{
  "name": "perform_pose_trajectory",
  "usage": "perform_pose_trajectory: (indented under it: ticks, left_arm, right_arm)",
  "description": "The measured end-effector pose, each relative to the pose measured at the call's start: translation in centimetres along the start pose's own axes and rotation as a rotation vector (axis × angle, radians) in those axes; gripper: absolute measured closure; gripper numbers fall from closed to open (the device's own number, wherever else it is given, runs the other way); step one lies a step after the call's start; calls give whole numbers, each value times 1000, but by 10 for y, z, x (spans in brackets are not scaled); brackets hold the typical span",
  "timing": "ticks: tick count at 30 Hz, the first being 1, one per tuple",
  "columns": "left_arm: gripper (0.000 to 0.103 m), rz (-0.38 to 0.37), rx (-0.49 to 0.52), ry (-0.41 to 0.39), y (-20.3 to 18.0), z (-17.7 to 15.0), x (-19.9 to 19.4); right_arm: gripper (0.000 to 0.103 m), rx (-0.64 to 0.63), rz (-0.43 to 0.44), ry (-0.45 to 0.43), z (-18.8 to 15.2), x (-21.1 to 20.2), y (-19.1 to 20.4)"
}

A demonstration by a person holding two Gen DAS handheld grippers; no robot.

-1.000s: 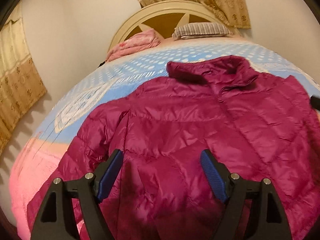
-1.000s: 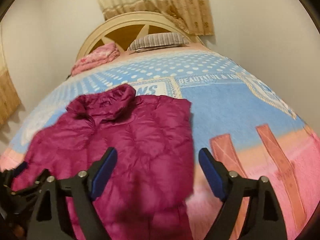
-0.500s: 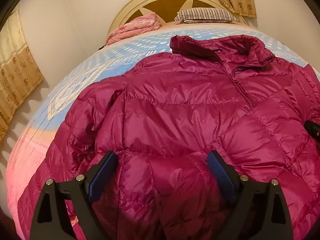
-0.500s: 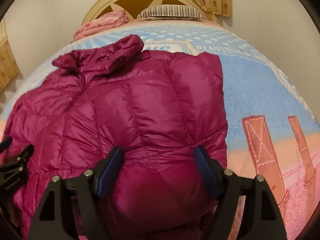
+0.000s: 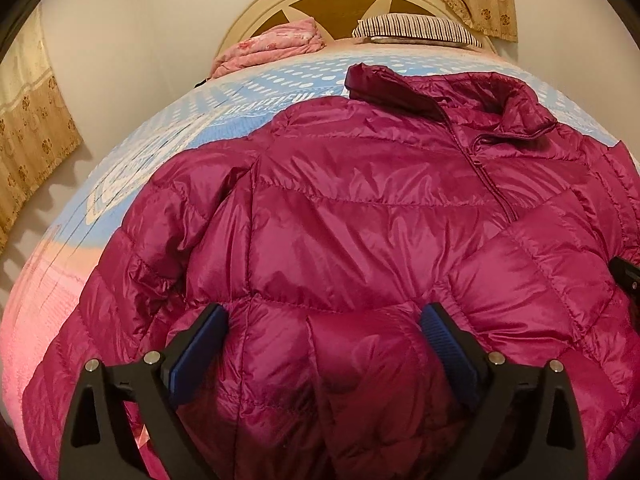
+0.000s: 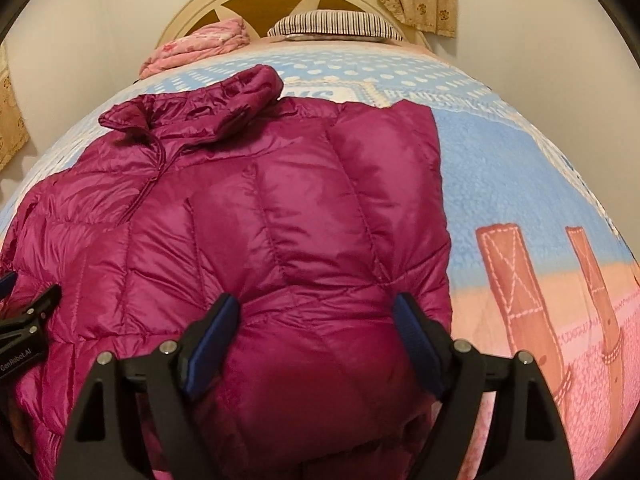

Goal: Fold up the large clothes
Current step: 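Grasp the other jacket sleeve cuff with the left gripper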

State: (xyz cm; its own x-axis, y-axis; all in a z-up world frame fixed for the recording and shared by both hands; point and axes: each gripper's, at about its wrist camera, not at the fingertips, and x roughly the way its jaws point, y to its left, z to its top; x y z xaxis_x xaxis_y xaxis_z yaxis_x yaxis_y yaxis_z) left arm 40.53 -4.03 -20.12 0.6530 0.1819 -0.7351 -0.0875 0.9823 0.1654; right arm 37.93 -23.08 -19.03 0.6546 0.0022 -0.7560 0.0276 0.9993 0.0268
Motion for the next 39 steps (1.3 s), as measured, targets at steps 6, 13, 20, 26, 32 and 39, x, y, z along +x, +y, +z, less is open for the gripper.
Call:
perform_pose_trajectory:
  ticks: [6, 13, 20, 26, 32, 39]
  left_arm:
    - [4, -29, -12, 0, 5, 2, -6]
    - [4, -46, -22, -76, 35, 0, -49]
    - [4, 46, 1, -131, 88, -22, -81]
    - [4, 227, -88, -92, 186, -54, -86]
    - [4, 273, -262, -13, 269, -96, -92]
    - [4, 185, -367, 27, 286, -127, -98]
  right_arm:
    - [18, -29, -14, 30, 2, -5, 5]
    - [7, -10, 34, -47, -11, -60, 26]
    - [7, -148, 180, -30, -33, -67, 102]
    - [5, -245, 128, 29, -50, -36, 127]
    - [2, -245, 109, 25, -52, -35, 124]
    - [2, -248, 107, -55, -72, -78, 119]
